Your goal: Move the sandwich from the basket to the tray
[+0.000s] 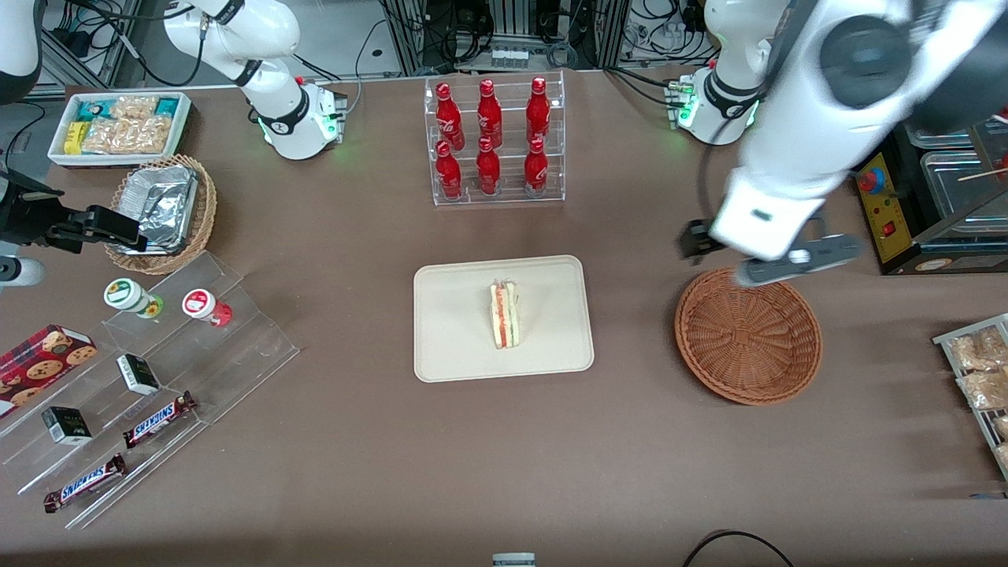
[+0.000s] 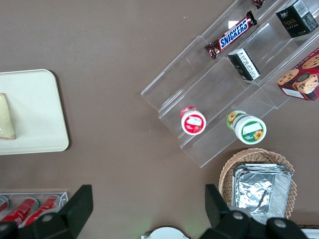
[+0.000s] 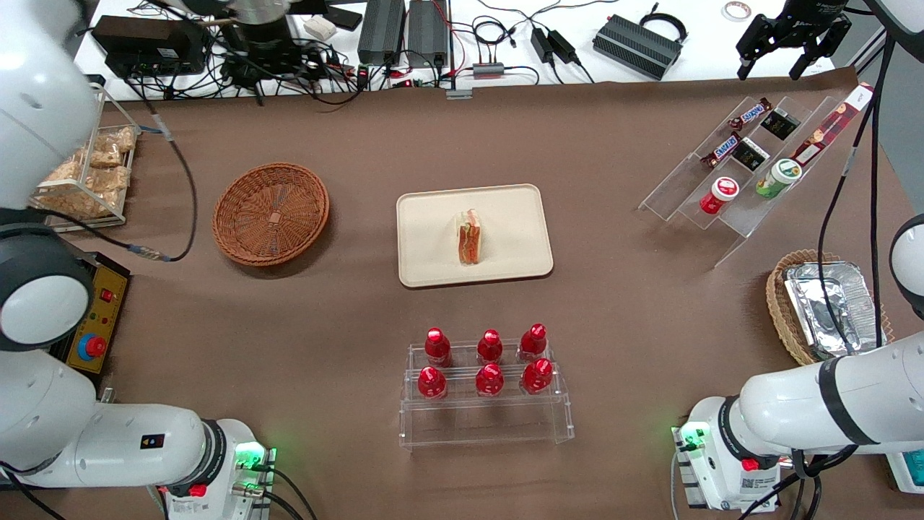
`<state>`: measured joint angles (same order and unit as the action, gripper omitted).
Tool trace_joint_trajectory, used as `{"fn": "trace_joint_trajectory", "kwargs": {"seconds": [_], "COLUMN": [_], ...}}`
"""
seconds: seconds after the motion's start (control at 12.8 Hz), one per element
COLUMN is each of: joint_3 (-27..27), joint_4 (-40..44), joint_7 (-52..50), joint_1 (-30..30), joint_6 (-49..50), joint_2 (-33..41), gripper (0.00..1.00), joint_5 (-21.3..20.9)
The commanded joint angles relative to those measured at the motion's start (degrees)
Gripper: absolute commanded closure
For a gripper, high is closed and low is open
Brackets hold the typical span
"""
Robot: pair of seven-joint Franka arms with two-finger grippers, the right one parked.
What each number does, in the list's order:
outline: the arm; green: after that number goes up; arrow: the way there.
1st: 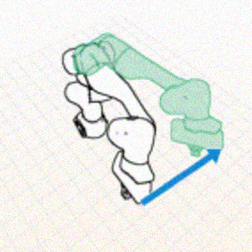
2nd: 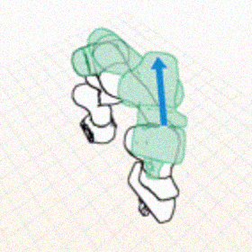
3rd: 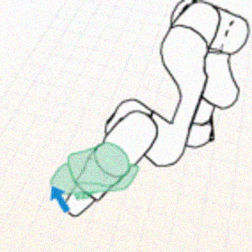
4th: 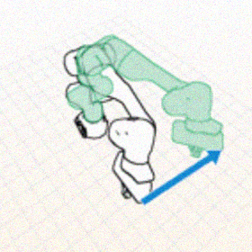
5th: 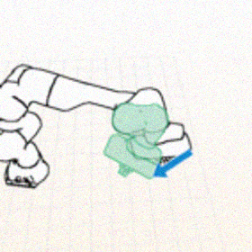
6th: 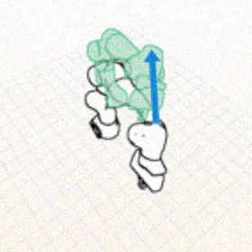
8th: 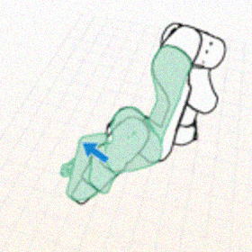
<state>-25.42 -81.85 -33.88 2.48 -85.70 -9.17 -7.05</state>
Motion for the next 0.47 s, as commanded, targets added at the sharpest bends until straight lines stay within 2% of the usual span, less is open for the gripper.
{"fn": "trace_joint_trajectory", "kwargs": {"seconds": [0.0,0.08,0.16,0.39], "joint_3": [-0.3,0.0,2.8,15.6], "joint_4": [-5.4,-5.4,-5.5,-7.0], "joint_7": [7.8,10.8,12.5,16.9], "joint_1": [5.8,6.6,6.0,-2.8], "joint_6": [1.6,2.7,3.6,3.8], "joint_2": [6.0,6.9,7.3,10.2], "gripper": [0.0,0.0,0.0,0.0], "joint_5": [2.0,2.2,2.4,3.1]}}
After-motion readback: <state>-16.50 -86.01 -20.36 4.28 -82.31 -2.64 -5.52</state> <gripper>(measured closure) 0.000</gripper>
